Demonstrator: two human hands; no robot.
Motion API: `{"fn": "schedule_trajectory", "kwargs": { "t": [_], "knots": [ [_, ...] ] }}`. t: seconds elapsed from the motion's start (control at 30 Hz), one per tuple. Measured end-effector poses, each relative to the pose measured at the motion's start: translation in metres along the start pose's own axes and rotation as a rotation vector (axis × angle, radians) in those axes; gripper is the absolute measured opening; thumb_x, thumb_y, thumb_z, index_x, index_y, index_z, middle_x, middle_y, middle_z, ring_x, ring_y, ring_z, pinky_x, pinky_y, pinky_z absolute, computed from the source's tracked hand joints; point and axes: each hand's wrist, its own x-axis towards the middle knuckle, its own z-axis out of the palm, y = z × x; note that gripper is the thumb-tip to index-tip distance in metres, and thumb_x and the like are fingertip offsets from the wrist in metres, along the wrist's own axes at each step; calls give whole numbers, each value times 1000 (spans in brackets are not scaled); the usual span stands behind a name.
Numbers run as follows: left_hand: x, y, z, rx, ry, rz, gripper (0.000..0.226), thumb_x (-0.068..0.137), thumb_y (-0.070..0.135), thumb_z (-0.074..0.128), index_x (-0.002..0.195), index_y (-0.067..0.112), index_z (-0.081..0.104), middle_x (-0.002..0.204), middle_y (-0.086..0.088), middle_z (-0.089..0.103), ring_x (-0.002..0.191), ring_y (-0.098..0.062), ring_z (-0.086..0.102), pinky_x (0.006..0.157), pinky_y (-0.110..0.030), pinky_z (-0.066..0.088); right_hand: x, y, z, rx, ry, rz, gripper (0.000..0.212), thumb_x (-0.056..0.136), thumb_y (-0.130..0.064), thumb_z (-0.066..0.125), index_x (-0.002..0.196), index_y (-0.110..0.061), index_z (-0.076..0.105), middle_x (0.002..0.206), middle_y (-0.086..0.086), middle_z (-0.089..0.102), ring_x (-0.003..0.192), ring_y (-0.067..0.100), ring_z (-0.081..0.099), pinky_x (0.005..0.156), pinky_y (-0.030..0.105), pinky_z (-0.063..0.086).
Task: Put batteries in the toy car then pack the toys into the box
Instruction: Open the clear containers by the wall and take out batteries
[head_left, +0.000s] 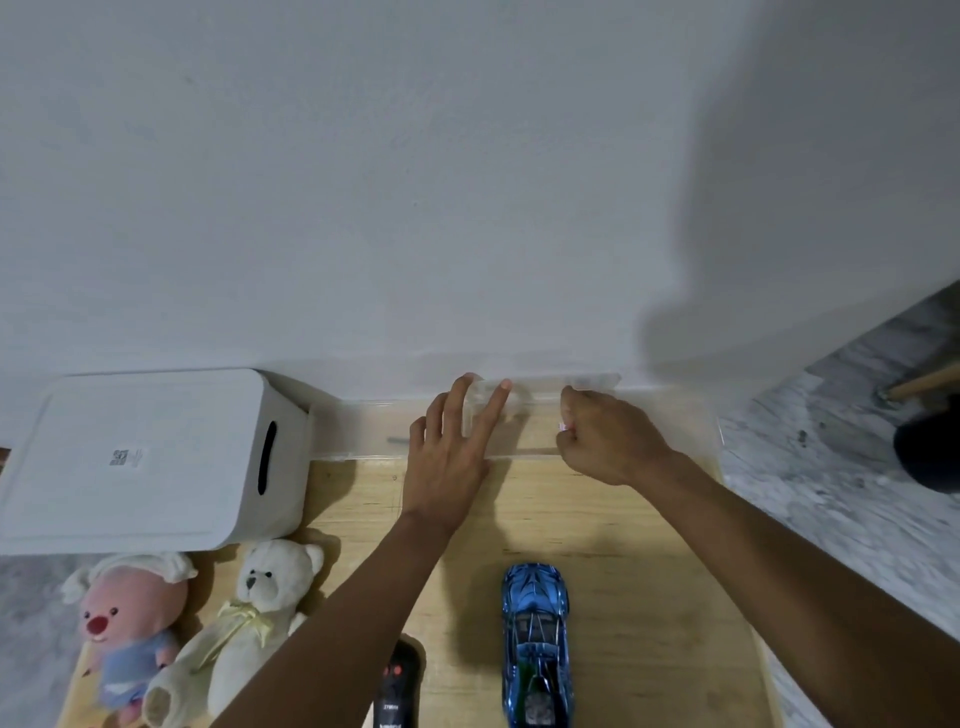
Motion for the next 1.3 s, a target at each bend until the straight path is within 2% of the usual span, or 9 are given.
{"fn": "schedule_trajectory", "kwargs": {
  "t": [0.23,0.37,0.5,0.67,0.77,0.93,1.0,1.13,1.3],
  "knots": [
    [-1,1,-1,-23,0,-5,124,68,23,89,164,32,10,161,-14,24,128,-33,46,90,-44,51,11,6,0,-276,-100,27,33,91,-32,71,124,-29,66,121,0,70,109,28,67,89,35,51],
    [-1,1,0,-39,3,-1,124,70,26,90,164,32,8,161,-15,24,130,-33,45,91,-44,51,23,4,2,-326,-102,31,25,87,-33,75,111,-25,73,111,1,74,104,25,69,87,34,53],
    [-1,1,0,-38,-8,2,125,71,30,90,164,31,5,161,-16,24,131,-34,44,93,-45,51,29,0,2,-397,-175,-36,13,90,-31,68,90,-19,74,95,5,75,85,29,70,74,33,54],
    [-1,2,0,-45,-16,-3,126,71,29,90,163,31,4,161,-16,24,132,-34,44,94,-46,51,35,-1,-2,-360,-260,-72,21,92,-35,69,88,-14,69,98,8,73,89,30,70,70,31,49],
    [-1,2,0,-42,-19,-2,126,72,28,89,164,31,3,162,-16,24,131,-34,45,93,-45,51,34,-1,-3,-291,-279,-75,29,94,-43,64,94,-15,68,101,5,72,94,28,68,81,37,55],
    [-1,1,0,-54,-2,6,126,70,25,89,164,32,4,161,-15,24,128,-34,46,90,-45,52,25,6,-7,-71,-297,-53,12,94,-36,62,102,-28,59,109,-3,68,102,22,63,86,37,51],
    [-1,2,-1,-48,-1,4,126,69,25,90,164,32,6,161,-15,24,127,-34,47,89,-45,52,19,5,-8,-93,-274,-62,20,95,-31,56,113,-24,62,115,-1,64,105,25,62,88,39,51],
    [-1,2,-1,-34,1,6,126,68,25,90,164,31,8,160,-15,25,125,-34,49,89,-44,52,5,2,-4,-122,-145,-30,24,98,-33,41,109,-14,52,107,5,64,91,30,62,77,39,49],
    [0,2,-1,-29,-3,2,128,68,22,90,164,31,6,160,-15,24,124,-34,49,89,-45,53,5,2,7,-308,31,10,30,97,-30,43,119,-13,53,99,10,70,88,35,66,65,33,39]
  ]
}}
